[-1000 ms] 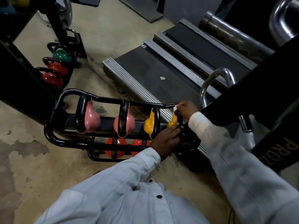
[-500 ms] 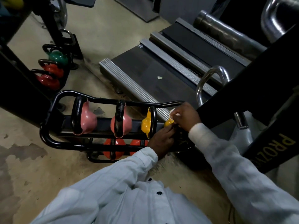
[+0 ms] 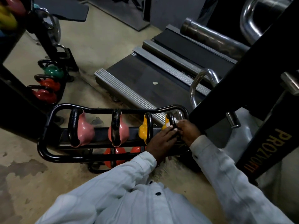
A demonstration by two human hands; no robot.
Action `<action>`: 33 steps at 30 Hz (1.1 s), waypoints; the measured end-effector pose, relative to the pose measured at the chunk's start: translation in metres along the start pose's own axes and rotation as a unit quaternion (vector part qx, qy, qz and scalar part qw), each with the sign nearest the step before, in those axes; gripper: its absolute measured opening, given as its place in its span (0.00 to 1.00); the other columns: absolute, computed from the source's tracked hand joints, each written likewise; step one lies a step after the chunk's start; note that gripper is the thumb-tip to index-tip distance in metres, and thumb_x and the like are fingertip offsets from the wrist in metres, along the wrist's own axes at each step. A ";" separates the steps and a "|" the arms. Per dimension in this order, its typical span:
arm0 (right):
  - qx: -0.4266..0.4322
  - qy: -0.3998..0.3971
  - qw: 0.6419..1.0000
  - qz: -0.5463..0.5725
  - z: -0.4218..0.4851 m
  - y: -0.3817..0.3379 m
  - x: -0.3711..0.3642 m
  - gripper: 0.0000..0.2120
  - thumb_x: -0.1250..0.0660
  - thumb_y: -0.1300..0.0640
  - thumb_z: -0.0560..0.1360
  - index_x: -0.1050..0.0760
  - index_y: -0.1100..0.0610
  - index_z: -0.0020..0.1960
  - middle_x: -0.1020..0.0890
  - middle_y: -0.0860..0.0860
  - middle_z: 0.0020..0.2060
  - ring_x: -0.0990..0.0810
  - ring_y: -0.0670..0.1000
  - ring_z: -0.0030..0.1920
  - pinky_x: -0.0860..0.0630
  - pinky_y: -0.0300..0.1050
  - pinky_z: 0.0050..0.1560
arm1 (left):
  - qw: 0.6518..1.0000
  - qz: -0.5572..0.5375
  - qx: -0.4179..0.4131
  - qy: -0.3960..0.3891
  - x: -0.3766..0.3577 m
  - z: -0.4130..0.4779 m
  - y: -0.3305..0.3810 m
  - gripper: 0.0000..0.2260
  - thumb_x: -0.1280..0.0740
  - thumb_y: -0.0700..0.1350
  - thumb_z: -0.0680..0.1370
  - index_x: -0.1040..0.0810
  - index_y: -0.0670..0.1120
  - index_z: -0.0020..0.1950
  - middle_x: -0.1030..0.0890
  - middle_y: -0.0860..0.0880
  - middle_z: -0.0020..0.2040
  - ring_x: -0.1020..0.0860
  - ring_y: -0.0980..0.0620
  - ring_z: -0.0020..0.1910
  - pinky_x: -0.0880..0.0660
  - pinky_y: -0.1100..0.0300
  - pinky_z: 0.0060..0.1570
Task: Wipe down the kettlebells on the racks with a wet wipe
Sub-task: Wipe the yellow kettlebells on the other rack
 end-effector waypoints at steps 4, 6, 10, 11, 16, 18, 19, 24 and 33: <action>-0.056 -0.008 0.990 0.129 0.007 -0.016 -0.010 0.15 0.46 0.62 0.81 0.27 0.61 0.40 0.20 0.53 0.23 0.23 0.47 0.20 0.31 0.32 0.20 | 1.000 0.008 -0.010 -0.007 -0.006 -0.003 -0.003 0.04 0.28 0.39 0.74 0.17 0.42 0.48 0.21 0.39 0.62 0.24 0.39 0.64 0.24 0.49 0.58; -0.092 -0.037 0.977 0.188 0.012 -0.020 -0.017 0.16 0.48 0.58 0.82 0.26 0.61 0.43 0.19 0.55 0.26 0.22 0.50 0.21 0.29 0.33 0.21 | 1.000 0.010 0.001 -0.007 -0.007 -0.003 -0.006 0.05 0.32 0.41 0.76 0.17 0.43 0.47 0.21 0.40 0.62 0.24 0.39 0.64 0.24 0.50 0.58; -0.058 -0.017 0.995 0.080 0.006 0.000 -0.005 0.18 0.44 0.62 0.80 0.23 0.58 0.35 0.22 0.52 0.26 0.25 0.46 0.22 0.30 0.36 0.27 | 1.000 0.006 -0.006 -0.023 -0.006 -0.006 -0.005 0.04 0.27 0.39 0.74 0.17 0.42 0.47 0.21 0.40 0.63 0.24 0.39 0.64 0.25 0.48 0.60; -0.010 0.003 1.000 0.019 0.003 0.005 0.000 0.16 0.41 0.63 0.79 0.24 0.56 0.35 0.22 0.52 0.29 0.24 0.47 0.24 0.29 0.39 0.30 | 1.000 0.008 -0.008 -0.021 -0.005 -0.006 -0.004 0.04 0.27 0.39 0.73 0.17 0.42 0.47 0.21 0.40 0.62 0.24 0.39 0.64 0.25 0.48 0.61; 0.260 0.058 0.894 -0.360 0.025 -0.028 -0.005 0.04 0.30 0.63 0.74 0.17 0.58 0.44 0.16 0.59 0.43 0.20 0.55 0.44 0.25 0.46 0.48 | 1.000 0.009 -0.022 0.019 0.002 0.000 -0.001 0.10 0.25 0.39 0.72 0.17 0.37 0.51 0.19 0.39 0.59 0.22 0.39 0.61 0.31 0.53 0.62; 0.253 0.042 0.793 -0.553 0.040 -0.054 -0.021 0.07 0.32 0.57 0.74 0.16 0.56 0.48 0.17 0.57 0.49 0.20 0.56 0.50 0.25 0.43 0.52 | 1.000 -0.004 -0.009 0.013 -0.001 0.000 0.002 0.13 0.25 0.40 0.72 0.18 0.37 0.54 0.19 0.40 0.59 0.23 0.39 0.61 0.31 0.54 0.60; 0.220 0.026 0.742 -0.633 0.046 -0.064 -0.030 0.11 0.35 0.54 0.74 0.17 0.55 0.51 0.18 0.57 0.52 0.20 0.57 0.53 0.24 0.44 0.55 | 1.000 -0.018 0.009 0.010 -0.003 -0.002 0.003 0.13 0.27 0.41 0.74 0.19 0.37 0.57 0.20 0.40 0.60 0.24 0.40 0.61 0.30 0.53 0.59; 0.143 -0.046 0.503 -0.851 0.038 -0.092 -0.076 0.25 0.36 0.34 0.73 0.21 0.52 0.58 0.19 0.51 0.55 0.19 0.58 0.56 0.25 0.47 0.52 | 1.000 -0.001 0.015 -0.005 -0.003 -0.008 0.000 0.15 0.41 0.43 0.77 0.17 0.41 0.56 0.21 0.43 0.62 0.23 0.40 0.62 0.23 0.48 0.56; 0.165 -0.098 0.533 -0.824 0.022 -0.084 -0.060 0.14 0.34 0.48 0.75 0.18 0.56 0.54 0.17 0.54 0.52 0.19 0.57 0.54 0.24 0.44 0.50 | 0.998 -0.005 0.044 -0.040 0.001 -0.007 0.002 0.16 0.42 0.43 0.78 0.19 0.41 0.58 0.22 0.41 0.64 0.24 0.39 0.64 0.24 0.48 0.58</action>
Point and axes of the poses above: each hand's wrist, its own z-axis towards the middle knuckle, its own x-axis out of the back of the hand, y = z × x, the point moved 1 cm from there along z, towards the middle knuckle
